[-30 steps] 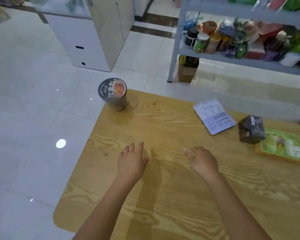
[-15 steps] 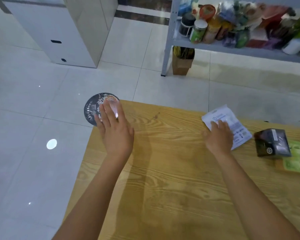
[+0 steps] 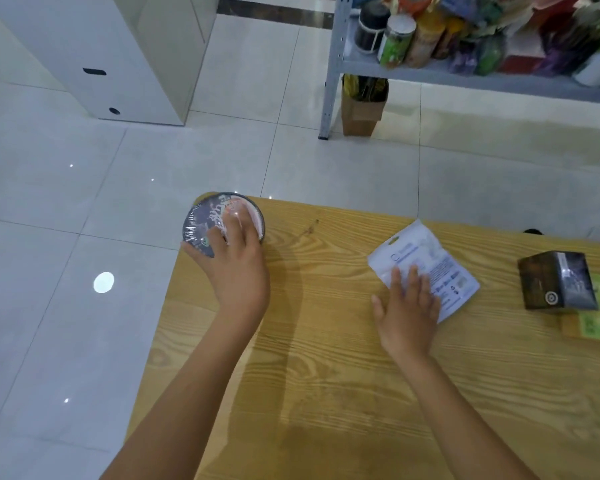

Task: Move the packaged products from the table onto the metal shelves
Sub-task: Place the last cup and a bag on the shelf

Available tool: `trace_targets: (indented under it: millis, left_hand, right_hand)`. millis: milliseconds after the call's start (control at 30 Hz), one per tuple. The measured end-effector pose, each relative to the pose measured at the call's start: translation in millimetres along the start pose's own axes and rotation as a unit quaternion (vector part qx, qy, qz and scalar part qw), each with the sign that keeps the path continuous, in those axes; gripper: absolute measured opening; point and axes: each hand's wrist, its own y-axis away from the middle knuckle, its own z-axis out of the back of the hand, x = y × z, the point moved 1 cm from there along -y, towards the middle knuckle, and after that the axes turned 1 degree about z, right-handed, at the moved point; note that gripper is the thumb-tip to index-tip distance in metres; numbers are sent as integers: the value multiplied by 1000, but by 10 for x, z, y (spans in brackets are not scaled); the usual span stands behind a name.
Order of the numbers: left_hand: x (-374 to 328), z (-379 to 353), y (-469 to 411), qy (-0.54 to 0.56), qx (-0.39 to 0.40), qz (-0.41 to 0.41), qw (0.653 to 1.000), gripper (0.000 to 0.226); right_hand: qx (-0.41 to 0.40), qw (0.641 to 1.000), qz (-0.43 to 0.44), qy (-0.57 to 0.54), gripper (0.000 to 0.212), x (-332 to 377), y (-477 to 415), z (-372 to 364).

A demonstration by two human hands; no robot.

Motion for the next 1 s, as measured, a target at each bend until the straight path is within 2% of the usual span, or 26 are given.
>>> trace_targets:
  millis: [100,167,233,400,467,533,633,733,900,967,1000]
  left_hand:
    - [-189,71,232,15,-49,-46,998,68]
    - [-324,122,457,38,-80,-80,993,63]
    - [-435,156,669,73,-84,-117,987,62]
    - [-560,207,955,132,-32,-115,984,86]
    - [-572,265,1026,132,-28,-123,983,81]
    - [-571,317,1111,121,-19,-143,982,67]
    - [-588,377,1305,101,0,-151,983,66]
    - [-627,455,1573,88,6,-162,983,60]
    - [-701,580,2138,80,-5,-155,985,56]
    - [-743,631,2415,74,-11,-134,988,61]
    - [-774,664,2570,69,-9,-123,990,64]
  right_hand:
    - [19,999,33,-22,69,74,132,-17]
    - [-41,992,54,-107,65,-27,76,41]
    - [-85,986,55,-132,69,-235,-72,104]
    - [49,995,90,-13,75,-590,-260,141]
    - [61,993,100,-16,81,-596,-155,117]
    - [77,991,105,-32,95,-600,22,60]
    - [106,988,105,-32,117,-652,299,-13]
    - [121,987,97,-30,108,-719,538,-48]
    - [88,988,118,39,79,-963,1010,-133]
    - [34,987,149,45,83,-1107,1206,-175]
    - [40,984,168,52,89,-1198,1287,-197]
